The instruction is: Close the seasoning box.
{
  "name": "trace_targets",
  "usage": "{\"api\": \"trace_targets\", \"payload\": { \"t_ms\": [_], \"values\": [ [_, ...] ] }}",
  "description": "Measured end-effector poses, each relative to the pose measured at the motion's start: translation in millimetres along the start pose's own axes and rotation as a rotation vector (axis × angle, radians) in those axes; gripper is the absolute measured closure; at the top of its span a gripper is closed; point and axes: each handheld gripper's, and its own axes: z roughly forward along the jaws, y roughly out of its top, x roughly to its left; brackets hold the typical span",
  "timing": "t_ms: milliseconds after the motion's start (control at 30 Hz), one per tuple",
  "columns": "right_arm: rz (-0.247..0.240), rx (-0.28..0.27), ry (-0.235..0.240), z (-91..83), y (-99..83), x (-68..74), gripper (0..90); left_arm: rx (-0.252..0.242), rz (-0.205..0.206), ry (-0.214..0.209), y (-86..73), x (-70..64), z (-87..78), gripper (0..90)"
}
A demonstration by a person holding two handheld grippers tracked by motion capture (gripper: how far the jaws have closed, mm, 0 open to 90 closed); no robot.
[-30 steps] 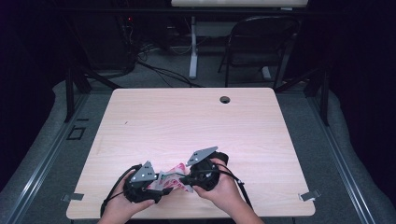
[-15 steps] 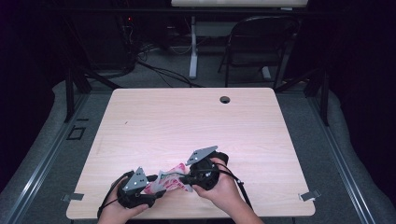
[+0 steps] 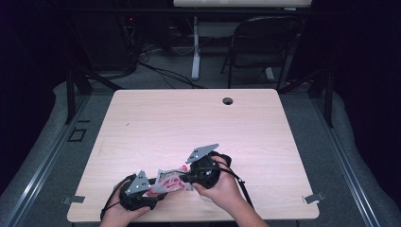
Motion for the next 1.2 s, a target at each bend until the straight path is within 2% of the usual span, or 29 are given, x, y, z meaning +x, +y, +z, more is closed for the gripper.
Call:
{"api": "trace_targets", "payload": {
  "t_ms": [133, 200, 400, 467, 600, 667, 867, 1200],
  "values": [
    [0.008, -0.003, 0.009, -0.1, 1.6, -2.4, 90.0, -0.010, -0.016, 0.015, -4.6, 4.2, 2.4, 41.0],
    [0.014, -0.006, 0.011, 0.0, 2.0, -3.1, 90.0, -0.012, -0.019, 0.004, -7.2, 5.7, 3.7, 40.3],
    [0.030, -0.012, 0.016, -0.5, 3.9, -6.3, 90.0, -0.031, -0.015, 0.010, -12.9, 7.2, 8.7, 37.1],
    [0.044, -0.020, 0.018, -0.3, 4.1, -6.7, 90.0, -0.008, -0.023, 0.012, -14.7, 7.9, 11.7, 36.6],
    [0.037, -0.008, 0.023, -0.9, 5.2, -8.3, 90.0, 0.016, -0.031, 0.019, -18.9, 10.9, 18.8, 36.6],
    [0.040, -0.011, 0.024, -0.7, 5.2, -8.3, 90.0, 0.013, -0.039, 0.021, -19.1, 10.5, 21.2, 36.8],
    [0.046, -0.022, 0.024, 0.1, 5.3, -8.0, 90.0, 0.012, -0.030, 0.041, -20.6, 9.8, 25.2, 39.9],
    [0.042, -0.019, 0.022, -0.1, 5.4, -8.0, 90.0, 0.026, -0.048, 0.036, -21.9, 11.4, 31.4, 42.0]
  ]
}}
